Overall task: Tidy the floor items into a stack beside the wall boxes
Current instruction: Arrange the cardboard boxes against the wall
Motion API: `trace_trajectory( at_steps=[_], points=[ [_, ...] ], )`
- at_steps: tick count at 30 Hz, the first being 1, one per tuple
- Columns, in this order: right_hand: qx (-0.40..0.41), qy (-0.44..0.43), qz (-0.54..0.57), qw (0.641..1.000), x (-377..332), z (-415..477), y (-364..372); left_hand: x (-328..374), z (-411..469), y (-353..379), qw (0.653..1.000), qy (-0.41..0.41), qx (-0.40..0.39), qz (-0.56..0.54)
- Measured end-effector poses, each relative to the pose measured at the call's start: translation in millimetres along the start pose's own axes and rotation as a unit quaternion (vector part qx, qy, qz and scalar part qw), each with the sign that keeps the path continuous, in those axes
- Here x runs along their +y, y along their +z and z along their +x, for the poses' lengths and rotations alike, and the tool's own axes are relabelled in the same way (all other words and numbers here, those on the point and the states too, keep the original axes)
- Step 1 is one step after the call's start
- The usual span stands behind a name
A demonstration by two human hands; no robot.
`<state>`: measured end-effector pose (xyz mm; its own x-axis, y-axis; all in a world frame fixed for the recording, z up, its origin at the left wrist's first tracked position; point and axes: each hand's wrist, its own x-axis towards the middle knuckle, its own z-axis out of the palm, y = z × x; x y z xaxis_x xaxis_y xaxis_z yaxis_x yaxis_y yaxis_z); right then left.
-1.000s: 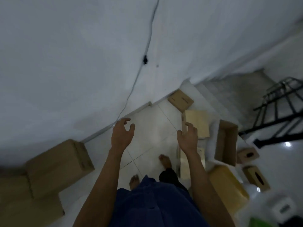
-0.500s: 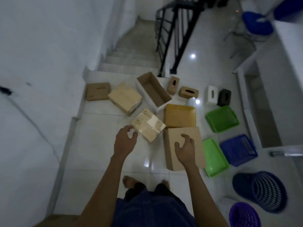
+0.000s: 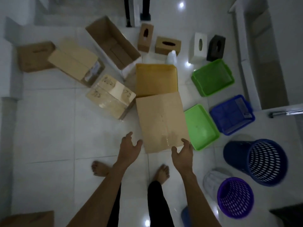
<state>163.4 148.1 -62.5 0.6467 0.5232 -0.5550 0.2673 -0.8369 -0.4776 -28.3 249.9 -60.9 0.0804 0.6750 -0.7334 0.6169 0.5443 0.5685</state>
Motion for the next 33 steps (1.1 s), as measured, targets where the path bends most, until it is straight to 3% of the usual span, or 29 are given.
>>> trace_trajectory(
  at_steps=[7, 9, 12, 18, 24, 28, 33],
  points=[
    [0.009, -0.064, -0.202, 0.977, 116.8, 165.4, 79.8, -88.7, 125.7, 153.2, 0.997, -0.039, 0.066, 0.033],
    [0.048, -0.055, -0.202, 0.977, 135.8, 203.8, 98.2, -105.0, 155.2, 177.7, 0.992, -0.042, 0.1, 0.062],
    [0.088, -0.029, -0.151, 0.984, 153.1, 240.7, 117.4, -117.2, 178.5, 205.3, 0.991, -0.047, 0.121, 0.013],
    [0.142, 0.013, -0.131, 0.981, 147.8, 223.2, 118.4, -105.3, 166.2, 212.1, 0.971, -0.047, 0.232, 0.004],
    [0.145, 0.016, -0.115, 0.983, 79.9, 96.0, 26.6, -37.0, 55.2, 135.5, 0.964, -0.057, 0.258, 0.0],
    [0.118, -0.032, -0.127, 0.984, -19.5, -30.1, -43.9, 8.0, -64.6, 22.5, 0.959, -0.062, 0.276, -0.017],
    [0.099, -0.159, -0.12, 0.975, -160.4, -169.9, -68.3, 29.1, -189.0, -139.1, 0.941, -0.038, 0.308, -0.137]
  ],
)
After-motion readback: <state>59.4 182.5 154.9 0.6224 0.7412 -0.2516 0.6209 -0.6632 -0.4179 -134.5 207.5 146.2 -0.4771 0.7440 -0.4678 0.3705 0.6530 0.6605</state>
